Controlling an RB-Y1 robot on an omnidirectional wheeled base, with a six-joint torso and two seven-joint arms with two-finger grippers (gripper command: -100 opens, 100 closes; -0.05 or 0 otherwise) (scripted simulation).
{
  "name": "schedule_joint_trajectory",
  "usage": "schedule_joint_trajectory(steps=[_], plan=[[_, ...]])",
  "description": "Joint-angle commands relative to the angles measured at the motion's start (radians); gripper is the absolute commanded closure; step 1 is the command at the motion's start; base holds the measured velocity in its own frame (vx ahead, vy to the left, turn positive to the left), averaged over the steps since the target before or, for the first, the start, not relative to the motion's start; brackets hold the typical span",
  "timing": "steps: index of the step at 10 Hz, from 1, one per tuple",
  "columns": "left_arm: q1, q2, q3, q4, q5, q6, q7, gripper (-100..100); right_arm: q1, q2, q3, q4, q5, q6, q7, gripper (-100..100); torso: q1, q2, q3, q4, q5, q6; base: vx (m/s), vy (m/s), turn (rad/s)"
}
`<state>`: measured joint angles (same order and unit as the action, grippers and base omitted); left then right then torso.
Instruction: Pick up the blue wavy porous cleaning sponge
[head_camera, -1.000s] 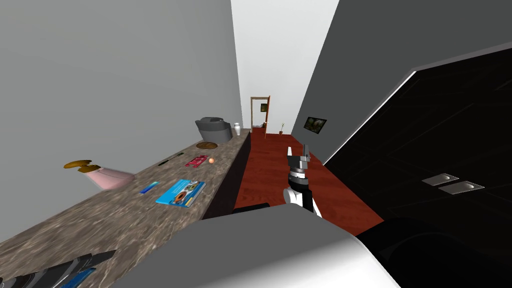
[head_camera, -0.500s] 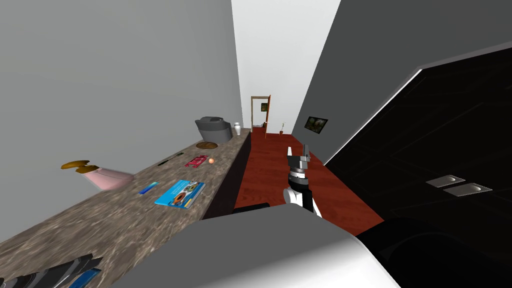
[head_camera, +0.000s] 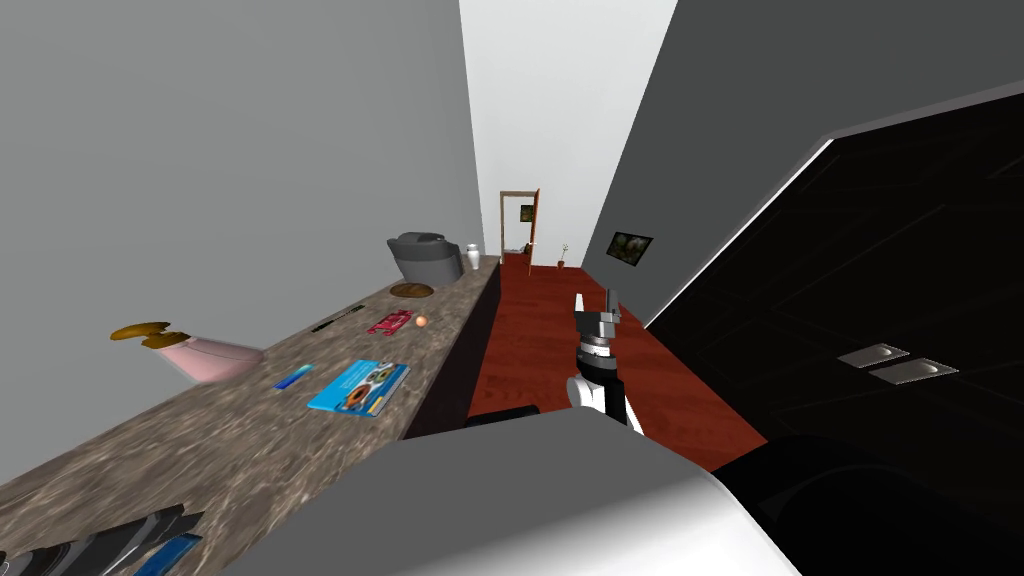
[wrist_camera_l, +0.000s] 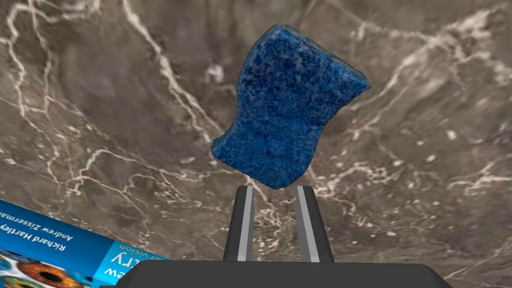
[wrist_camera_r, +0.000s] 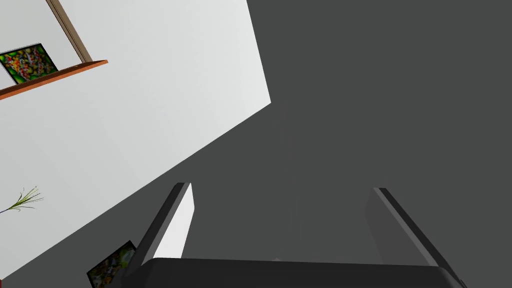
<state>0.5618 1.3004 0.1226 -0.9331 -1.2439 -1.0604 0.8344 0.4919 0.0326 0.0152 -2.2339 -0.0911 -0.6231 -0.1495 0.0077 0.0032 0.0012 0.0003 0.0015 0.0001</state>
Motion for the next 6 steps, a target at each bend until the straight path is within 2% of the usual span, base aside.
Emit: schedule_joint_trajectory(steps=[1,4,5,6], plan=[[-0.011,-0.009,0.039,0.007,-0.042,-0.034,0.020,100,0.000,0.000,0.000,0.000,0.000,0.000,0.000,0,0.000,0.000,0.000,0.000,0.000,0.000,-0.075,0.003,-0.071],[-0.032,-0.022,0.094,0.023,-0.102,-0.083,0.045,100,0.000,0.000,0.000,0.000,0.000,0.000,0.000,0,-0.001,0.001,0.000,0.000,0.000,0.000,-0.059,0.000,-0.050],[-0.029,-0.019,0.083,0.019,-0.090,-0.072,0.041,100,0.000,0.000,0.000,0.000,0.000,0.000,0.000,0,-0.001,0.001,0.000,0.000,0.000,-0.001,-0.024,0.000,-0.009],[-0.030,-0.019,0.085,0.021,-0.092,-0.076,0.041,0,0.000,0.000,0.000,0.000,0.000,0.000,0.000,0,-0.001,-0.001,0.000,0.000,0.000,-0.001,0.000,0.000,0.000]])
